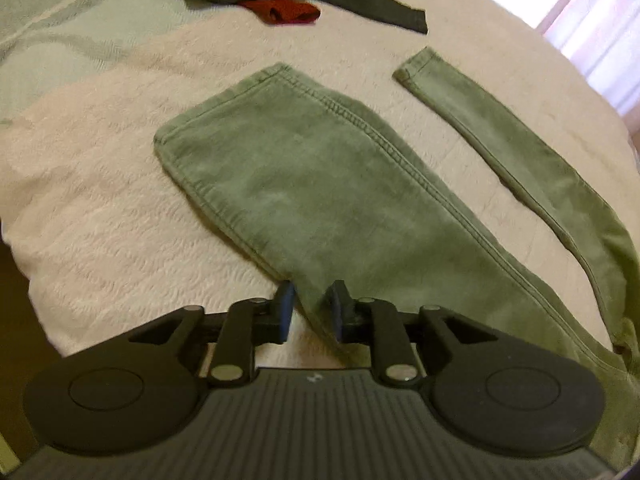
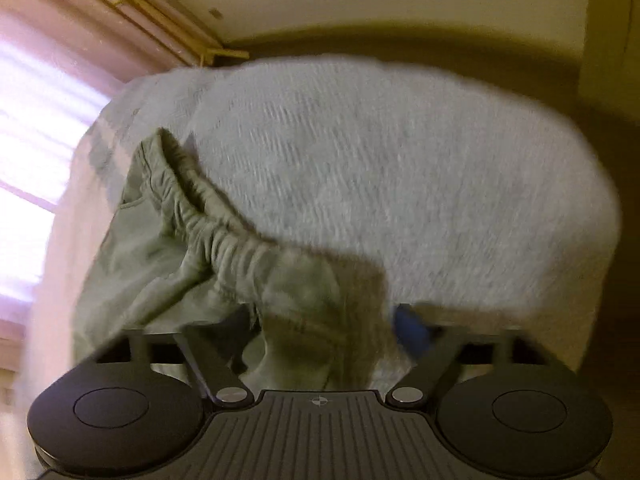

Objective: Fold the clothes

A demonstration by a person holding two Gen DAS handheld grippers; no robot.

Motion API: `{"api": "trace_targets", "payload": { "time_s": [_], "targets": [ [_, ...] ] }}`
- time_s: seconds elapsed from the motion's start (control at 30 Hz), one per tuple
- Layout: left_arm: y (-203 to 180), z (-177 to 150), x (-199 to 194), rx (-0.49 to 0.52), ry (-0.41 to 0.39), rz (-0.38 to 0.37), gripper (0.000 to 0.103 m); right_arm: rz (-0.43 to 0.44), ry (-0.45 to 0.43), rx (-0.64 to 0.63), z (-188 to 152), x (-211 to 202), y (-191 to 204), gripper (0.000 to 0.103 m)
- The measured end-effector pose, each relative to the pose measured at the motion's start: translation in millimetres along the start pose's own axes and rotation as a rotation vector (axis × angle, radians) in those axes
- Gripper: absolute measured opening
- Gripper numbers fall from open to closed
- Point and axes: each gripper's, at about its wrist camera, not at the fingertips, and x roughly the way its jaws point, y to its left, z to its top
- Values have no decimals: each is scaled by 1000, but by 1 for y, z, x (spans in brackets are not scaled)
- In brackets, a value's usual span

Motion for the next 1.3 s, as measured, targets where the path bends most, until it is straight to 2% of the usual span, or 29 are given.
{"api": "trace_targets", "payload": {
  "time_s": [0.07,0.17,0.2,0.27,0.33,0.43,0.5,0.6,0.67,0.73,0.77,0.8,0.9,1.0,1.1,1.17,1.2,1.3],
  "targets": [
    [-1,6,-11,-27,7,-53,15,-23,-25,-35,1,-5,5,85],
    [-11,20,-19,-32,-22,-133,17,-53,-65,44,3,-10,4,85],
    [-18,27,-16,-31,-33,-156,23,-52,-78,87,3,-9,5,85],
    [-32,41,0,-54,-37,-201,29,-50,-92,141,3,-6,7,85],
    [-48,57,23,-99,-26,-245,29,-43,-93,163,3,-3,16,85],
    [-76,80,58,-130,-11,-291,33,-39,-105,146,-1,0,34,85],
    [-94,92,74,-64,-9,-266,35,-48,-116,140,-5,1,43,85],
    [-120,110,97,35,-7,-228,47,-62,-134,130,-10,4,57,85],
    [-138,122,113,101,-5,-202,47,-81,-148,130,-11,7,65,85],
    [-156,133,128,166,-3,-177,39,-89,-161,139,-9,8,70,85],
    [-165,139,136,199,-2,-164,30,-91,-177,150,-8,6,71,85],
    [-174,145,144,232,-1,-151,13,-92,-195,161,-6,4,74,85],
    [-200,163,162,331,-9,-120,10,-87,-237,166,2,-1,83,85],
    [-221,186,134,446,-122,-166,10,-78,-274,160,10,-5,93,85],
    [-230,201,98,589,-331,-148,10,-66,-266,120,16,-3,102,85],
    [-225,213,92,615,-396,-118,11,-69,-245,70,18,3,105,85],
    [-220,216,102,618,-368,-90,14,-75,-227,38,19,8,107,85],
    [-209,209,160,631,-201,79,25,-89,-169,-51,22,24,112,85]
  ]
}}
